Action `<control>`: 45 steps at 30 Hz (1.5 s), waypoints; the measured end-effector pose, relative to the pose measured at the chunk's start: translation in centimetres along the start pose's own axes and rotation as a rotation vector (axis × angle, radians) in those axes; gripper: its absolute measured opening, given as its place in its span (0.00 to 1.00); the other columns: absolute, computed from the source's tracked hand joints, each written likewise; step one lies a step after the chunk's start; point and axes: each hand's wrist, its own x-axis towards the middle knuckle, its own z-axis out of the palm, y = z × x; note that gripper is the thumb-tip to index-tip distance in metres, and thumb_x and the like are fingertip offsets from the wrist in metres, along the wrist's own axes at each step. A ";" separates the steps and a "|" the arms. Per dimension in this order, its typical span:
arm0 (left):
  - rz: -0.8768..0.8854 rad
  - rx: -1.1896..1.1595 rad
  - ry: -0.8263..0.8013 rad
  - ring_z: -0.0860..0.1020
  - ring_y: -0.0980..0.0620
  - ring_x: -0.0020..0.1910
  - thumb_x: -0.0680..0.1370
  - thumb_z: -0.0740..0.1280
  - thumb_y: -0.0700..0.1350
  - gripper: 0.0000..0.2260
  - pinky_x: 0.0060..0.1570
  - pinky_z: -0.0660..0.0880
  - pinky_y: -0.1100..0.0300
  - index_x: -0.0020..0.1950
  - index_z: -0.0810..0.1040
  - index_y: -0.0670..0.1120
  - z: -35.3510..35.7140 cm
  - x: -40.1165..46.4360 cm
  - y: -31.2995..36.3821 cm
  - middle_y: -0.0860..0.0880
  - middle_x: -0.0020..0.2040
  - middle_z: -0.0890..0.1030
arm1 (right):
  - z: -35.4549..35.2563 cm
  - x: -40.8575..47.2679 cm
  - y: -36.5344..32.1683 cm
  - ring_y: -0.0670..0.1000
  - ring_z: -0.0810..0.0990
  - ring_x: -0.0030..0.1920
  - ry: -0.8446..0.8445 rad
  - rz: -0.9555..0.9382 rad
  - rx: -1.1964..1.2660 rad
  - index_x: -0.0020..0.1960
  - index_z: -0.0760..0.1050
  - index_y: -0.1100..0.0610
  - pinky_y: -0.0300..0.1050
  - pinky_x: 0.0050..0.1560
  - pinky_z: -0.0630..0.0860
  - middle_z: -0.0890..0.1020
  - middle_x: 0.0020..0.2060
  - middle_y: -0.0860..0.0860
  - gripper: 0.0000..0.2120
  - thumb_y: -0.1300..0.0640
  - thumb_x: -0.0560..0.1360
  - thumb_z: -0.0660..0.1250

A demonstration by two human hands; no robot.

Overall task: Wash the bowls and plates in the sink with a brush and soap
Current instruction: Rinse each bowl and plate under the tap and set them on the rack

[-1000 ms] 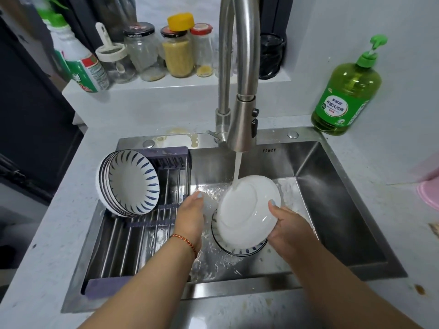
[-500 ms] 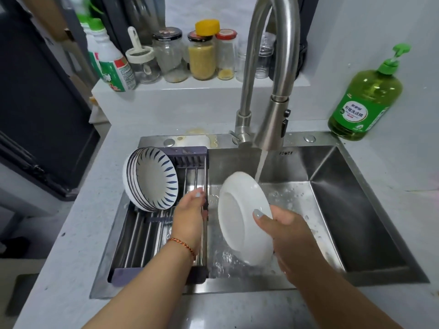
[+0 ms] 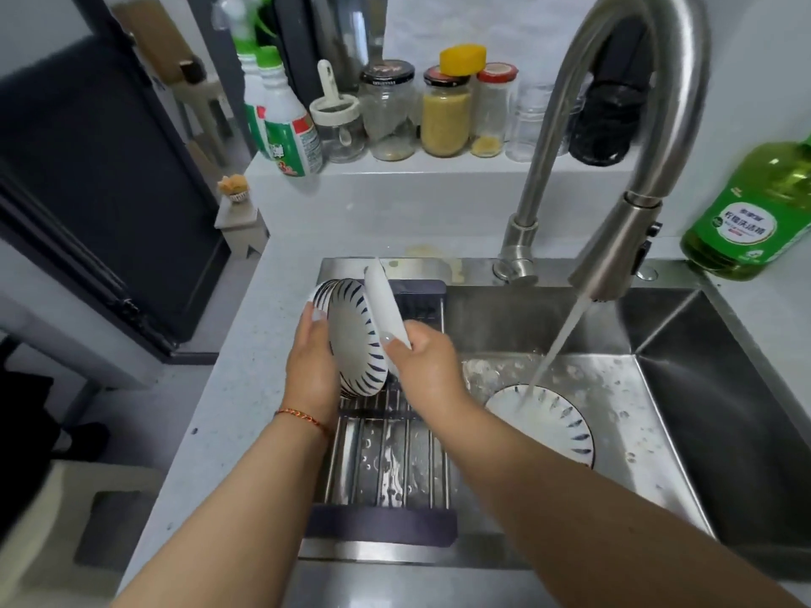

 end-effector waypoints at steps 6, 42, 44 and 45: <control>-0.059 0.011 -0.015 0.69 0.52 0.70 0.82 0.54 0.56 0.22 0.72 0.63 0.49 0.75 0.64 0.53 -0.9 0.7 0.6 0.56 0.72 0.69 | 4.6 2.1 2.2 0.51 0.71 0.34 0.035 0.068 -0.014 0.50 0.79 0.60 0.42 0.36 0.67 0.75 0.32 0.53 0.09 0.57 0.78 0.62; 0.514 0.941 -0.586 0.67 0.56 0.62 0.80 0.60 0.52 0.17 0.58 0.58 0.73 0.68 0.70 0.48 6.7 -9.5 -13.4 0.52 0.59 0.73 | -20.4 -1.0 18.4 0.56 0.74 0.42 0.012 0.801 -0.739 0.36 0.68 0.57 0.45 0.46 0.73 0.76 0.40 0.55 0.12 0.54 0.77 0.61; 0.575 1.009 -0.582 0.69 0.55 0.58 0.78 0.59 0.53 0.17 0.53 0.62 0.69 0.64 0.72 0.49 6.6 -9.6 -13.6 0.52 0.55 0.74 | -20.7 -1.0 19.5 0.56 0.76 0.38 0.030 0.879 -0.720 0.37 0.69 0.59 0.45 0.41 0.74 0.77 0.38 0.57 0.14 0.52 0.77 0.61; 0.614 1.037 -0.584 0.71 0.56 0.55 0.77 0.59 0.54 0.17 0.50 0.63 0.69 0.61 0.74 0.48 6.6 -9.8 -13.6 0.52 0.52 0.76 | -20.7 -1.0 20.1 0.56 0.76 0.35 0.041 0.911 -0.671 0.38 0.70 0.60 0.44 0.38 0.74 0.77 0.36 0.58 0.15 0.51 0.77 0.61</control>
